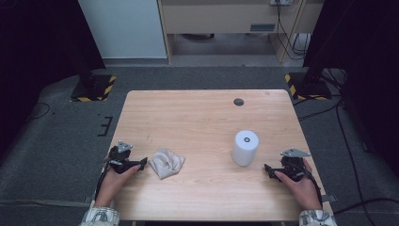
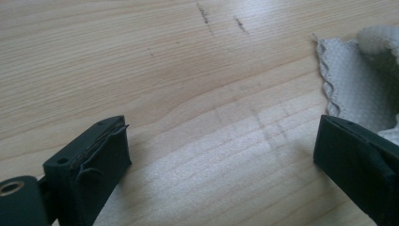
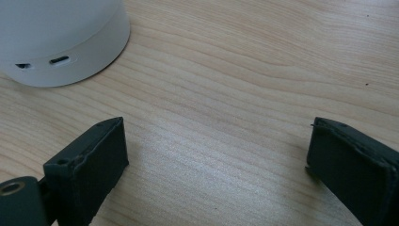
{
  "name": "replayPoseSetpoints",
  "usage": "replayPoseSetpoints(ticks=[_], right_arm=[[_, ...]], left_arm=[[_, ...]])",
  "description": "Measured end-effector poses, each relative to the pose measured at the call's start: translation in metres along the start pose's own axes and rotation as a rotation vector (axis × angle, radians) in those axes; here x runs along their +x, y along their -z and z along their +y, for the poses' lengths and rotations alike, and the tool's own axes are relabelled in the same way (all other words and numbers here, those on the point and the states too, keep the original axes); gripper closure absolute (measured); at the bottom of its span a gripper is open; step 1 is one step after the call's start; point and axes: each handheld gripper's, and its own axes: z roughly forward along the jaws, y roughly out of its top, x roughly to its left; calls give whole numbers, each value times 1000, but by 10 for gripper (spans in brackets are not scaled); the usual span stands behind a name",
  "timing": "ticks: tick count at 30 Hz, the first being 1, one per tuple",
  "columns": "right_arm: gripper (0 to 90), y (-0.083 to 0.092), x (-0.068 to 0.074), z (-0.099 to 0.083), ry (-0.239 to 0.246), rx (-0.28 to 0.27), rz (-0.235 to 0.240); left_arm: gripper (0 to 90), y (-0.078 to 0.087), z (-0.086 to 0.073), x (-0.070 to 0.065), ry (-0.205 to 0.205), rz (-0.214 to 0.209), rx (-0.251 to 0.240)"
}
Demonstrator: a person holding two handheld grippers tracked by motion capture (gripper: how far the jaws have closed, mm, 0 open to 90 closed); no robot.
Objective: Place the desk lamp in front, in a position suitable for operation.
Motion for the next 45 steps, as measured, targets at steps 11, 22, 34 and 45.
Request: replayPoseSetpoints(ticks=[11,22,34,45], right_arm=[[60,3,11,4,56,7,44],[62,10,35,12,95,-14,103],[59,23,58,32,108,-136,185],[46,21,69,50,123,-191,195]], left_arm=[[7,-1,1,-3,-5,-7,7],[0,-2,1,-4,-2,-5,10],[0,-2,2,-4,-6,-8,13],[0,-2,2,-5,-4,-6,11]])
